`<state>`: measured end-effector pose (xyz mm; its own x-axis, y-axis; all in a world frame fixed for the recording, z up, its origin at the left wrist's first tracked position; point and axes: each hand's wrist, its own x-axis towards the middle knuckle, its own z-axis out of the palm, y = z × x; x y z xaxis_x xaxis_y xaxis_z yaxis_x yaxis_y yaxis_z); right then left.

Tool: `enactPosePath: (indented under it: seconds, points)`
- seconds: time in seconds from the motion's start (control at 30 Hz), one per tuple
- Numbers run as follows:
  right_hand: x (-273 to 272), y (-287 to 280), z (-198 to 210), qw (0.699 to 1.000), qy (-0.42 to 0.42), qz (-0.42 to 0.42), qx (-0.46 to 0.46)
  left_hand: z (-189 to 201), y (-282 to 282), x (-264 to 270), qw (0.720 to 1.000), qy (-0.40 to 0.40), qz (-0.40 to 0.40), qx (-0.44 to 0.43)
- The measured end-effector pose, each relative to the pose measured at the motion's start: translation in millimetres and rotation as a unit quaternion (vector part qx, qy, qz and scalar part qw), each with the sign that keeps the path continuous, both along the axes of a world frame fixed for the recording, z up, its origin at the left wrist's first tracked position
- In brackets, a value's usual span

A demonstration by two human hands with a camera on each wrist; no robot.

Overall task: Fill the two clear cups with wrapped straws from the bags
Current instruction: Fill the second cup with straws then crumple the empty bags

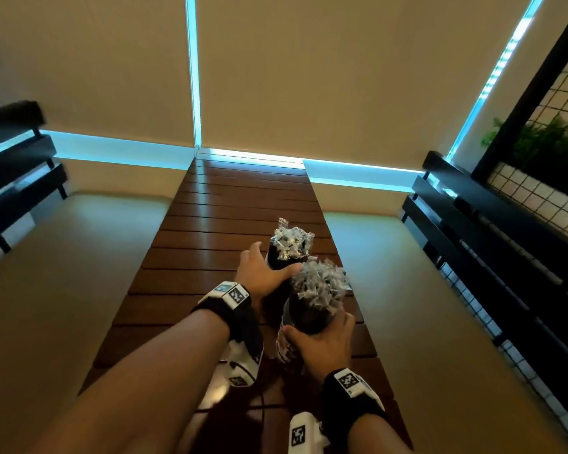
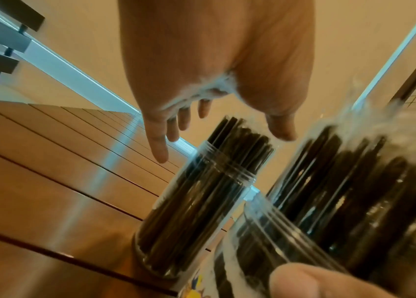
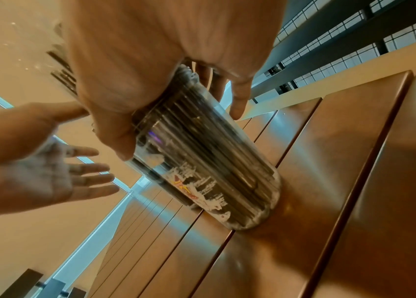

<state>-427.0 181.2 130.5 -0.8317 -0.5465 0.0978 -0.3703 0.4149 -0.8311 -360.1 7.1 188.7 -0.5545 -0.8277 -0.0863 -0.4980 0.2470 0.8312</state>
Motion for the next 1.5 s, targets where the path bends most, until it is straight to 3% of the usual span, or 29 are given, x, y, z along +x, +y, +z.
enactPosePath:
  seconds: [0.17,0.43,0.77,1.23,1.5]
  points:
    - [-9,-3,-1,1.0,0.008,0.016,-0.003,-35,-14,-38,0.998,0.061,0.012,0.004]
    - [-34,-20,1,1.0,-0.01,0.027,0.009,-27,-7,-20,0.987,0.089,0.125,-0.038]
    - [-78,-121,21,0.997,-0.028,0.034,0.057,-22,-56,8,0.984,0.039,0.162,-0.064]
    - [-139,-243,19,0.995,-0.009,0.07,0.064,-22,-154,-49,0.981,0.015,0.188,-0.056]
    - [-157,-278,23,0.992,0.019,0.092,0.078,-24,-183,-69,0.979,-0.003,0.198,-0.057]
